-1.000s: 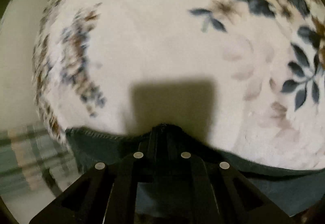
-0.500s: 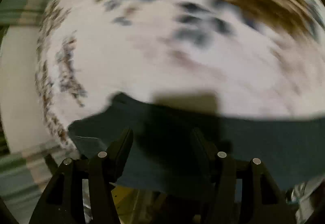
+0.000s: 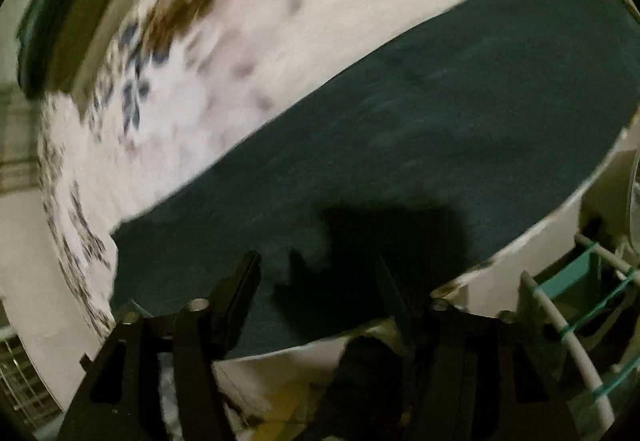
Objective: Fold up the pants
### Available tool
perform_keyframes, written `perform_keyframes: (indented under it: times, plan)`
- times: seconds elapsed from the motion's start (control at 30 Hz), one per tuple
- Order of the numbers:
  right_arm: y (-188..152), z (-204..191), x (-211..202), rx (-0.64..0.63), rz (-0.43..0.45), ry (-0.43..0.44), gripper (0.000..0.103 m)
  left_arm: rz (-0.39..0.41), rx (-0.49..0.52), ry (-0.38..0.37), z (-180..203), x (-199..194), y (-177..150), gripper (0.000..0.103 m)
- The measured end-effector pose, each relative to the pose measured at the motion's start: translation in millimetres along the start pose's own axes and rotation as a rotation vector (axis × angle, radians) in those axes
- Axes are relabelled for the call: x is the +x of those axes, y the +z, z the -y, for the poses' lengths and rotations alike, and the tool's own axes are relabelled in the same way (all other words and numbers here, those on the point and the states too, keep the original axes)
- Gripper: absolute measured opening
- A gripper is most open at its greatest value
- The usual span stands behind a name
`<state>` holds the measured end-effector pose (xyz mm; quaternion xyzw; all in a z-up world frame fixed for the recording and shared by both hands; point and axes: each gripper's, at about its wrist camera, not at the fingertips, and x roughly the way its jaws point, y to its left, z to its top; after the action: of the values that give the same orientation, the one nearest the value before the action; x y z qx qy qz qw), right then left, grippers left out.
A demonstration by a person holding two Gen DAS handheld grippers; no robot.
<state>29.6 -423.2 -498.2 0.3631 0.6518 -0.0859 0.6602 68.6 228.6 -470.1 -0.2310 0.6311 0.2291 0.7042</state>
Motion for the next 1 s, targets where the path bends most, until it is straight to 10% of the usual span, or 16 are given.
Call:
perform_keyframes:
  times: [0.23,0.43,0.67,0.93,1.0]
  plan:
    - [6,104,-47,0.113,0.185,0.082,0.087,0.104,0.211,0.114,69,-73,-30,0.086]
    - [35,222,-91,0.31,0.418,0.163,0.068,0.107,0.44,-0.002,202,-82,-101,0.09]
    - [85,312,-88,0.428,0.493,0.293,0.064,0.003,0.711,-0.08,344,-24,-221,0.09]
    - [112,348,-77,0.493,0.605,0.525,0.064,-0.089,0.793,-0.018,402,37,-270,0.1]
    - [122,354,-75,0.497,0.615,0.59,0.046,-0.086,0.779,-0.026,403,42,-267,0.103]
